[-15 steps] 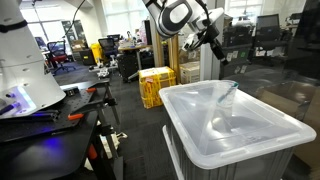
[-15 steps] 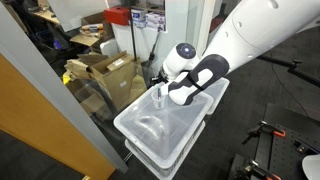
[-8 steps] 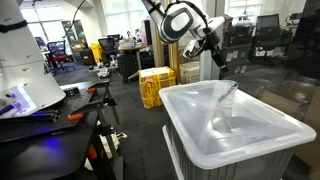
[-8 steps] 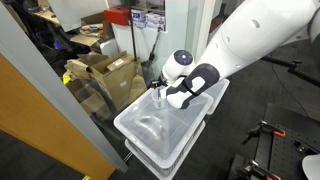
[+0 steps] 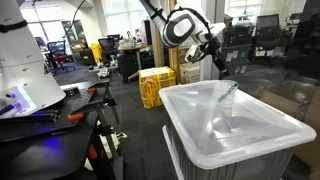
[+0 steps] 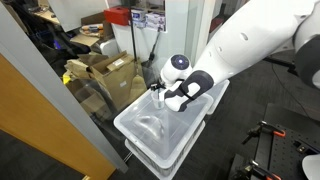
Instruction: Take the pen out of the cup and put it on the storage box
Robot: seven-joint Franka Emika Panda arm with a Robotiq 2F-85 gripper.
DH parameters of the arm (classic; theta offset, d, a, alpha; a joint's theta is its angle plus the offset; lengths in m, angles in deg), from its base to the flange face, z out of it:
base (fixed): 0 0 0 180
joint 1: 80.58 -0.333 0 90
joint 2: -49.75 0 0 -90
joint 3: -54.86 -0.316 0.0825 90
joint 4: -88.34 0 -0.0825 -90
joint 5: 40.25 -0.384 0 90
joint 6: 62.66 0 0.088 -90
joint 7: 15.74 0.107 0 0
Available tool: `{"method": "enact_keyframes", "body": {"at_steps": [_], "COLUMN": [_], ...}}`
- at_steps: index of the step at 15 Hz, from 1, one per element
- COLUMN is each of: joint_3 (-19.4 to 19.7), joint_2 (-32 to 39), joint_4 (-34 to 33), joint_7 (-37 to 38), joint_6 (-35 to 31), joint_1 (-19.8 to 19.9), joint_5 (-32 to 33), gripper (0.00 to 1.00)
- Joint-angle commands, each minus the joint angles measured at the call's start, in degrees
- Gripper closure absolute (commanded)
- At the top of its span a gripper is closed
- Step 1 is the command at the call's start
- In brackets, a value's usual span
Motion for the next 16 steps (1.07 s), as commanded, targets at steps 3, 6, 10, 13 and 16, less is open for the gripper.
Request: {"method": "enact_keyframes", "body": {"at_steps": [3,6,10,13,16], "joint_3": [0.14,-0.19,-0.38,-0.54,-1.13], "joint_2": [2.76,3.51,4.34,4.89,5.42], "joint_4": [-3.64,-4.25,-4.93,-5.59,-6.47], "joint_7": [-1.19,-1.19,-1.08,-0.90,-0.90], "joint_6": [2.51,2.92,3.47,4.19,4.99], "joint_1": [0.36,0.84,1.38,1.79,2.45], "joint_5": [-1.84,-1.99,-2.10,-1.95,-1.60], "gripper": [0.34,0.35,0.36,0.37,0.39]}}
